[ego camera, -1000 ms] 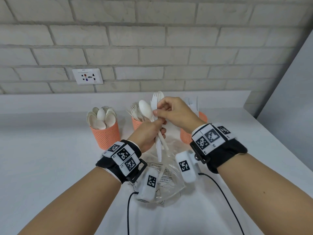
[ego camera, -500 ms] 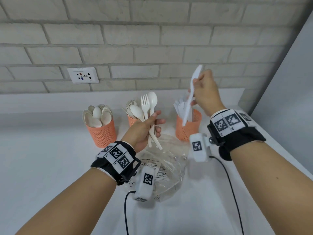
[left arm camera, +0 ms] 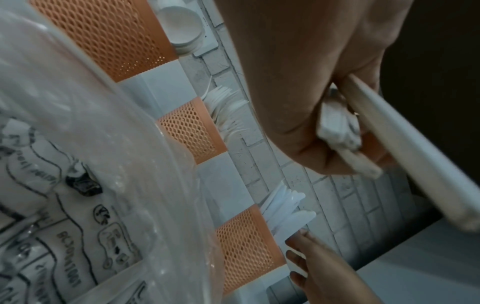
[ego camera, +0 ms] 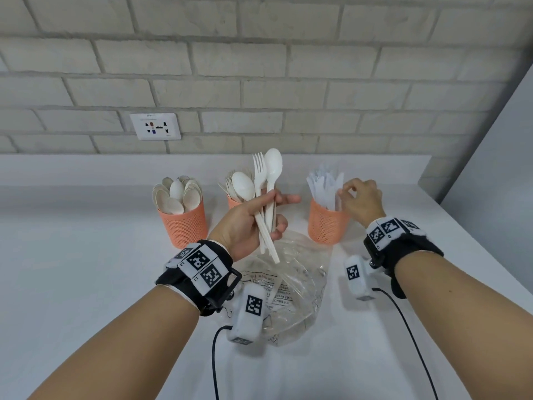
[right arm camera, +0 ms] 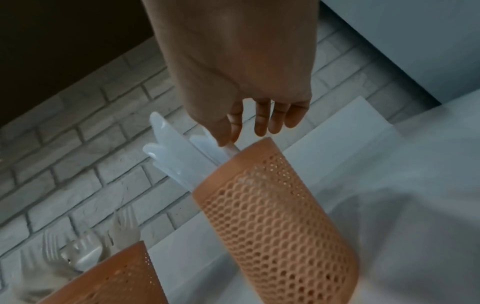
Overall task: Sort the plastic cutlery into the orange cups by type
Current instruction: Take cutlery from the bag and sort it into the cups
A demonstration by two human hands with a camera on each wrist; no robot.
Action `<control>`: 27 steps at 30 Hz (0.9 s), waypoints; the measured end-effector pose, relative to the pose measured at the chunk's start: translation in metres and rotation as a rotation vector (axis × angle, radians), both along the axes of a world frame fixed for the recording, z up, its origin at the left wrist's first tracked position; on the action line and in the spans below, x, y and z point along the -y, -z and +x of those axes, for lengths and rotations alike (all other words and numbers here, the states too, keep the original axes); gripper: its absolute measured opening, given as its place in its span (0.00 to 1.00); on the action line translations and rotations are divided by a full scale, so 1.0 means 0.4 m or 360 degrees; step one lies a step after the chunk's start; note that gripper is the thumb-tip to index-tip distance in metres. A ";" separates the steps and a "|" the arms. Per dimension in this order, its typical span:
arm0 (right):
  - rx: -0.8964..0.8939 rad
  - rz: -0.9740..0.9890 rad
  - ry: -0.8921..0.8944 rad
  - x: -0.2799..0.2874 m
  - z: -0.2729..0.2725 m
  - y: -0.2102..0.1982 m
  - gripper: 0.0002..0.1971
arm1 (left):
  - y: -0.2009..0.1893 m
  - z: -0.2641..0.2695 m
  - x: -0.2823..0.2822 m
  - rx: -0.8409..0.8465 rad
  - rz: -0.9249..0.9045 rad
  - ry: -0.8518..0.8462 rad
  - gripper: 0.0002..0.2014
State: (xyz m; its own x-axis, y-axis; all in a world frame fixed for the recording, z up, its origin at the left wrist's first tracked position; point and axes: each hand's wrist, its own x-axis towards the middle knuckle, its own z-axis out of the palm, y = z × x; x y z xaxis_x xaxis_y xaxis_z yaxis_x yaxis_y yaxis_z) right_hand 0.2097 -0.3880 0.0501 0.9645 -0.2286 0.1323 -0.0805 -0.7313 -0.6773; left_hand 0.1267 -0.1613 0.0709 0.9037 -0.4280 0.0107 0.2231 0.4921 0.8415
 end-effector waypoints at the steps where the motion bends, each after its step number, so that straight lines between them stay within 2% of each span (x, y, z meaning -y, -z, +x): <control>1: 0.0039 -0.0014 -0.0012 -0.002 -0.002 -0.009 0.14 | -0.001 -0.001 -0.004 -0.0004 -0.0014 0.0028 0.08; 2: 0.0163 -0.0034 -0.0010 -0.008 -0.005 -0.023 0.17 | 0.000 -0.001 -0.007 -0.0015 -0.0020 0.0044 0.08; 4: 0.0588 -0.0014 -0.0017 -0.040 -0.020 -0.061 0.18 | 0.000 0.000 -0.009 -0.0043 -0.0022 0.0037 0.09; 6: 0.0853 0.0123 -0.0210 -0.093 -0.048 -0.102 0.12 | 0.003 0.002 -0.010 -0.0046 -0.0024 0.0017 0.12; 7: 0.0808 0.0218 -0.0377 -0.125 -0.066 -0.118 0.07 | 0.004 0.003 -0.010 -0.0047 -0.0037 0.0019 0.13; 8: 0.0646 0.0286 -0.0563 -0.156 -0.085 -0.129 0.05 | 0.005 0.003 -0.012 -0.0046 -0.0064 0.0028 0.14; 10: 0.0157 0.0379 -0.0884 -0.206 -0.110 -0.132 0.11 | 0.008 0.006 -0.022 -0.0035 -0.0157 0.0086 0.16; 12: -0.0195 0.0570 -0.1063 -0.229 -0.124 -0.127 0.20 | 0.010 0.008 -0.034 -0.0008 -0.0205 0.0131 0.17; 16: -0.0383 0.1060 -0.1346 -0.250 -0.140 -0.124 0.18 | 0.002 0.003 -0.051 -0.0033 -0.0140 0.0102 0.20; 19: -0.0361 0.1189 -0.1274 -0.270 -0.144 -0.120 0.09 | -0.003 -0.009 -0.061 -0.0057 0.0011 0.0065 0.20; 21: -0.0284 0.1210 -0.1141 -0.278 -0.141 -0.116 0.09 | 0.001 -0.014 -0.071 -0.0056 0.0100 0.0039 0.17; 25: 0.0196 0.1262 -0.0747 -0.297 -0.141 -0.138 0.13 | 0.008 -0.008 -0.094 -0.0070 0.0229 -0.0093 0.14; 27: 0.0368 0.1091 -0.0761 -0.314 -0.147 -0.147 0.10 | 0.008 -0.007 -0.097 -0.0050 0.0384 -0.0263 0.12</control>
State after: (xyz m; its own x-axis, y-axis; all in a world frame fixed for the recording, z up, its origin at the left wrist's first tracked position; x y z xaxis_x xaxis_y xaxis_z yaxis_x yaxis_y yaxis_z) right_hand 0.1508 -0.2625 0.1090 0.9434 0.0934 0.3182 0.3255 -0.0761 -0.9425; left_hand 0.1241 -0.1226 0.0678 0.9597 -0.2619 -0.1024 0.1842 0.3106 0.9325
